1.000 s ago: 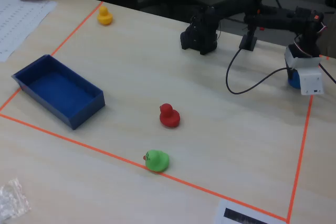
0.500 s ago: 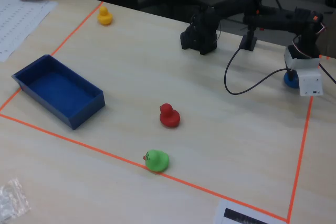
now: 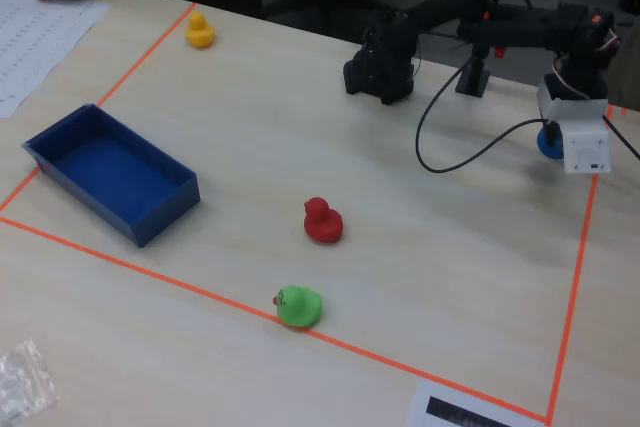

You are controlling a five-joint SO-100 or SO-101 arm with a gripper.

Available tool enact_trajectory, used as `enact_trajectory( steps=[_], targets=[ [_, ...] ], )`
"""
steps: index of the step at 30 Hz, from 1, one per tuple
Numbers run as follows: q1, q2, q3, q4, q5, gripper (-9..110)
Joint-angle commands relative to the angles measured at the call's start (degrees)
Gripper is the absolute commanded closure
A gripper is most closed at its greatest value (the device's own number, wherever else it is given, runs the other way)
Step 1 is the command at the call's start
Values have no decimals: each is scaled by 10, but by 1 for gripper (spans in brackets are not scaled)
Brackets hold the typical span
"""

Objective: Grasp blue duck and put it into box.

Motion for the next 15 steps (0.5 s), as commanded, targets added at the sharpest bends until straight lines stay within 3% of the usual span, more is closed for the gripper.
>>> enact_trajectory(
  steps=[1,7,15],
  targets=[
    [156,141,-16,11,-61,101],
    [437,214,-78,-8,-220,101],
    [778,243,-74,-184,-374,101]
  ],
)
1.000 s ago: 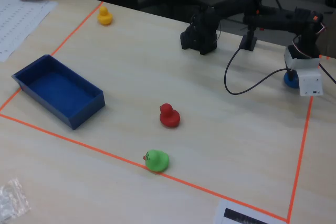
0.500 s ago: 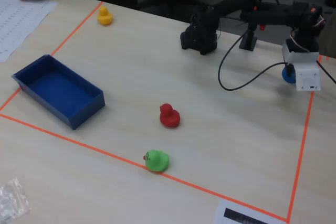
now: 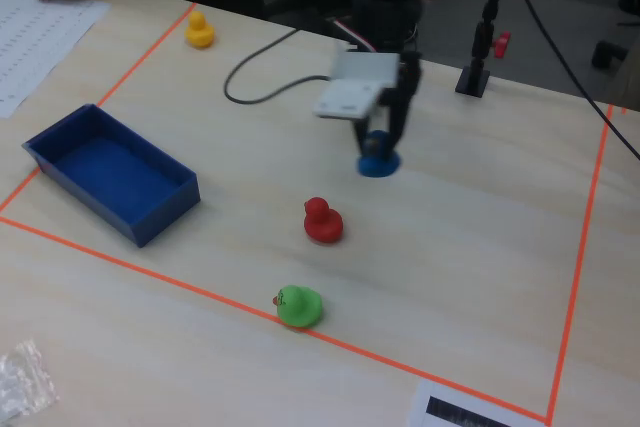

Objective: Grasp blue duck and put it into box.

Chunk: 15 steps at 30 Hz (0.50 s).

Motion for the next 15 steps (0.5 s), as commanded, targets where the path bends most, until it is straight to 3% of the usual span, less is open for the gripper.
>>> enact_trajectory(
  steps=[1,8,15],
  targets=[
    [219,36,-14,-112,-69,101],
    [423,-38,-11,-230,-136,101],
    [486,-158,-69,-249,-153,101]
  ],
)
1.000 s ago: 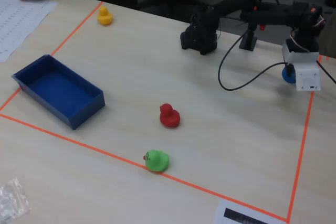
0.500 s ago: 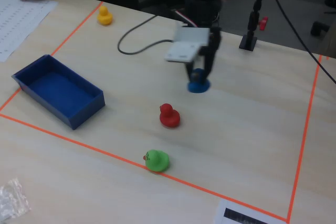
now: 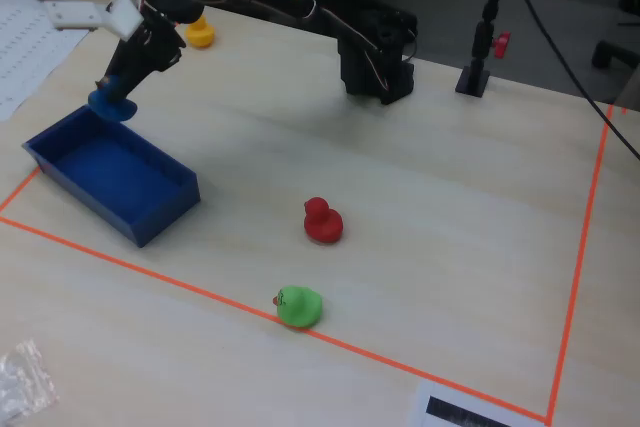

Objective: Grasp blue duck and put it into box.

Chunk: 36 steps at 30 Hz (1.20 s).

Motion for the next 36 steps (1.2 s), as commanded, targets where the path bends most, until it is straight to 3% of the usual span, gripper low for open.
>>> enact_trajectory(
  steps=[1,17,26,30,32,36],
  targets=[
    [5,-38,-61,-21,-6,101],
    [-10,-308,-265,-42,-28,101],
    [6,-326,-299,13,-73,78],
    [7,-293,-299,24,-59,74],
    [6,-271,-299,17,-37,77],
    [-12,-157,-302,36,82,100]
  ],
)
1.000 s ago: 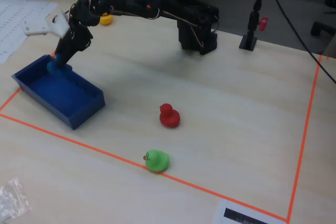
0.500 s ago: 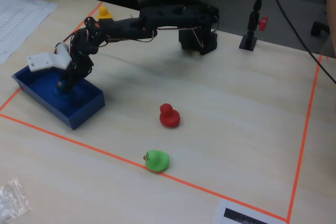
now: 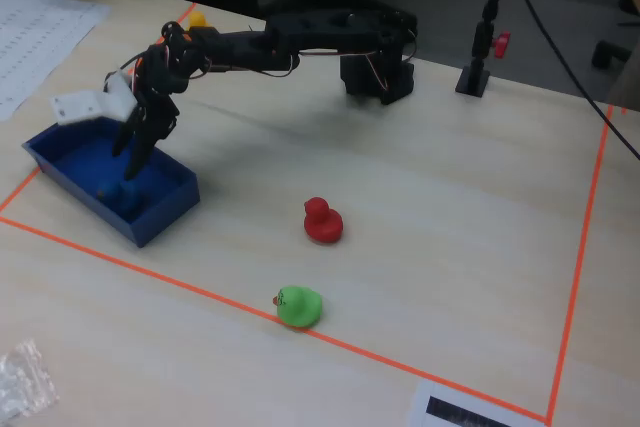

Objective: Grasp blue duck and put it into box.

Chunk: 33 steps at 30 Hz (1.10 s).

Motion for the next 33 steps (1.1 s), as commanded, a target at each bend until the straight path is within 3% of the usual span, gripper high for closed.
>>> enact_trajectory(
  steps=[1,5,8,13,18,24,33],
  targets=[
    [-24,190,-33,40,119,101],
    [-107,429,126,143,160,101],
    [-200,635,443,192,105,101],
    [-317,976,1100,1,36,101],
    [-355,1222,1495,-105,-11,101],
    [-367,1413,1710,-95,-44,101],
    [-377,1603,1822,9,-53,101]
  ],
)
